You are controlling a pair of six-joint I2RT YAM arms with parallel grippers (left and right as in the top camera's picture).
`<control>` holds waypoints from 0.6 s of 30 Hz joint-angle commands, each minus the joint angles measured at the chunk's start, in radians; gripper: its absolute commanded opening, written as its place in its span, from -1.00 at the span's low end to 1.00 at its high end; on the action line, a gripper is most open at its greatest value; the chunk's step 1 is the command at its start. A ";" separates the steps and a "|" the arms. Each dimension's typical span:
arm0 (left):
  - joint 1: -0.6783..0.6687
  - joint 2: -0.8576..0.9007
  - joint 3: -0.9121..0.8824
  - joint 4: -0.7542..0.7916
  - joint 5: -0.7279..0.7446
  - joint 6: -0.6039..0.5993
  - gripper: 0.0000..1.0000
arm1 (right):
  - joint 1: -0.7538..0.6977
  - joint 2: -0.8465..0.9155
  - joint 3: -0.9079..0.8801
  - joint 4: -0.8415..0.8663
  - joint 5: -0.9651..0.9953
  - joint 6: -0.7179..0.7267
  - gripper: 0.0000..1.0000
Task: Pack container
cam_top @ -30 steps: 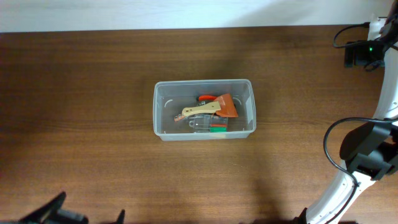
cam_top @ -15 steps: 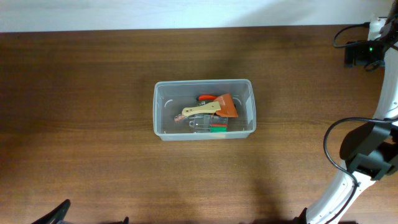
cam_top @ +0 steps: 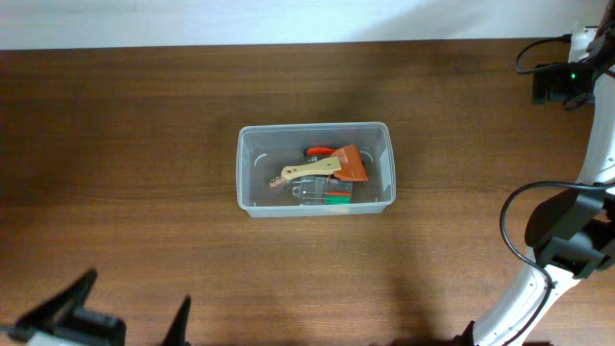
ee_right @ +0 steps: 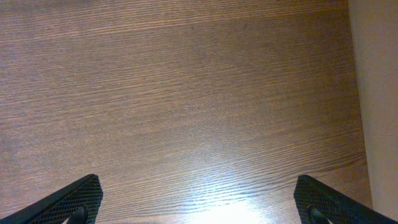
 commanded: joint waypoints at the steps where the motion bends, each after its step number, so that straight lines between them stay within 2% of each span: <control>1: 0.002 -0.007 -0.097 0.092 0.041 -0.009 0.98 | -0.006 -0.008 0.002 0.003 -0.005 0.001 0.97; 5: -0.042 -0.066 -0.270 0.286 0.056 -0.009 0.98 | -0.006 -0.008 0.002 0.003 -0.005 0.001 0.97; 10: -0.103 -0.231 -0.569 0.551 0.026 -0.008 0.98 | -0.006 -0.008 0.002 0.003 -0.005 0.001 0.97; 11: -0.111 -0.284 -0.662 0.620 0.011 -0.008 0.98 | -0.006 -0.008 0.002 0.003 -0.005 0.001 0.97; 18: -0.112 -0.447 -1.000 0.869 -0.132 -0.008 0.98 | -0.006 -0.008 0.002 0.003 -0.005 0.001 0.97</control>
